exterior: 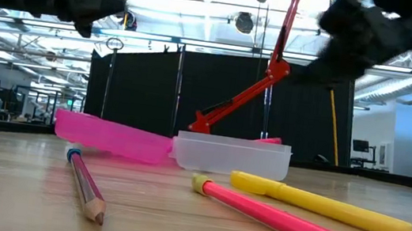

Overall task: Pick & place school supplies into a supply box
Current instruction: Put the pink pen into the supply box, then adjust the scissors into the supply box

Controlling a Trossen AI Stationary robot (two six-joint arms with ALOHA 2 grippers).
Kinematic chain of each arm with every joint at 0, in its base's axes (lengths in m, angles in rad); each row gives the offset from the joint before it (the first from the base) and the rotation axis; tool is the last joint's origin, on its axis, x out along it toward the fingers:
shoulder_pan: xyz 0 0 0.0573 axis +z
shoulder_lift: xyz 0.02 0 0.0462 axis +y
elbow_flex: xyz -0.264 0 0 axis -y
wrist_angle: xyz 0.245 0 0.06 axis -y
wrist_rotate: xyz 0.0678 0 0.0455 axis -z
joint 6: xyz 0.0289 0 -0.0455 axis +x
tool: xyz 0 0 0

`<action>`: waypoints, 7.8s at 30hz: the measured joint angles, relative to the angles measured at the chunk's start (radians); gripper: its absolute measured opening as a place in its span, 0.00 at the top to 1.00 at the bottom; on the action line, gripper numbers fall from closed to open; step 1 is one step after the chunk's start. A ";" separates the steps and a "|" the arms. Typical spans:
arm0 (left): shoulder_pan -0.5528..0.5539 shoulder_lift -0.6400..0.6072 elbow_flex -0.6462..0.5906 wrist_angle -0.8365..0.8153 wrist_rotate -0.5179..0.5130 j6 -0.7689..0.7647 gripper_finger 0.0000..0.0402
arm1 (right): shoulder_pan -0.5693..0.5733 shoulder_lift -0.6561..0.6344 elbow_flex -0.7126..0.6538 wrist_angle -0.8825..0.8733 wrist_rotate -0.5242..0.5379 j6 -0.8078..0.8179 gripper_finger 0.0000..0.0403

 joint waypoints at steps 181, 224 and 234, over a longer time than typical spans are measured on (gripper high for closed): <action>-0.004 0.162 -0.033 -0.355 -0.117 0.098 0.88 | -0.223 0.958 1.022 -0.800 -0.471 -1.648 0.65; -0.004 0.161 -0.033 -0.287 -0.134 -0.024 0.88 | -0.153 0.731 0.766 -0.808 0.069 -0.780 1.00; -0.004 0.161 -0.033 -0.289 -0.134 -0.028 0.88 | -0.175 0.804 0.791 -0.821 0.082 -0.793 1.00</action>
